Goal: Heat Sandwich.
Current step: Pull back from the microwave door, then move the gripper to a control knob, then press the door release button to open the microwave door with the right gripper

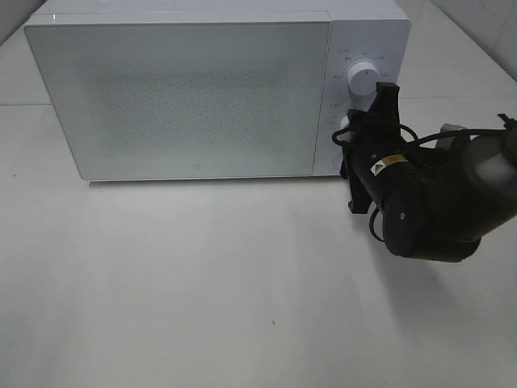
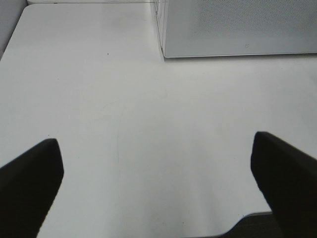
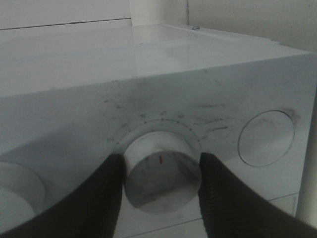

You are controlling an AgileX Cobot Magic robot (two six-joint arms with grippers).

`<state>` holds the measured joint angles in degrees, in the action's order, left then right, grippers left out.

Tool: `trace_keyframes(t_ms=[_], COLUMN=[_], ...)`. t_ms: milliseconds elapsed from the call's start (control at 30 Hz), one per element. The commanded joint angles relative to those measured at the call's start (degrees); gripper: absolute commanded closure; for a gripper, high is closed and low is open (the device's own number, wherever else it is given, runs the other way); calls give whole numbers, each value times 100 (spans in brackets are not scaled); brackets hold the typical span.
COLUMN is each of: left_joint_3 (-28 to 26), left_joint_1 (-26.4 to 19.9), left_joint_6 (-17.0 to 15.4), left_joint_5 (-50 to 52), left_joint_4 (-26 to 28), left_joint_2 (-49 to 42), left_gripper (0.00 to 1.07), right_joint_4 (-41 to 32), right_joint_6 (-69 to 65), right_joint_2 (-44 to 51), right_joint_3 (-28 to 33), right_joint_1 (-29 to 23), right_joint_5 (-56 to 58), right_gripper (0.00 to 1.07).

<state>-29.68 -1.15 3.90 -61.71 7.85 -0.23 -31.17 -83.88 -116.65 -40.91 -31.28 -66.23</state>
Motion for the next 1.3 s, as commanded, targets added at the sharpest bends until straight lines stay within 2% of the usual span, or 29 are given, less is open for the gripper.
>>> trace_keyframes(t_ms=[33,133,300,533,800,1000,1067,1133,1167,1300], left_joint_3=[6,6,6,6,6,6,6,6,6,6], left_joint_1=[-29,-29,-29,-29,-29,-29,-29,-29,-29,-29], left_joint_6=[-23,-23,-23,-23,-23,-23,-23,-23,-23,-23], left_joint_5=[23,23,23,23,23,23,23,23,23,23], left_joint_4=[40,40,40,40,40,40,40,40,40,40], left_joint_2=[-97,-97,-97,-97,-97,-97,-97,-97,-97,-97], left_gripper=[9,9,9,9,9,9,9,9,9,9], right_joint_4=[510,510,510,556,556,556,556,556,556,556], right_joint_6=[195,309,378,762,1593,3031,4022,4377,5076,5930], right_joint_2=[69,69,189,498,1146,1759,2103,2217,2412,2681], right_joint_3=[-126,-92,103,372,819,922,922,922,922,922], right_joint_1=[-17,-17,-17,-17,-17,-6,-6,-6,-6,-6], right_joint_5=[29,34,201,384,1318,2561,3203,3432,3873,4469], right_gripper=[52,39,33,33,33,33,33,33,33,33])
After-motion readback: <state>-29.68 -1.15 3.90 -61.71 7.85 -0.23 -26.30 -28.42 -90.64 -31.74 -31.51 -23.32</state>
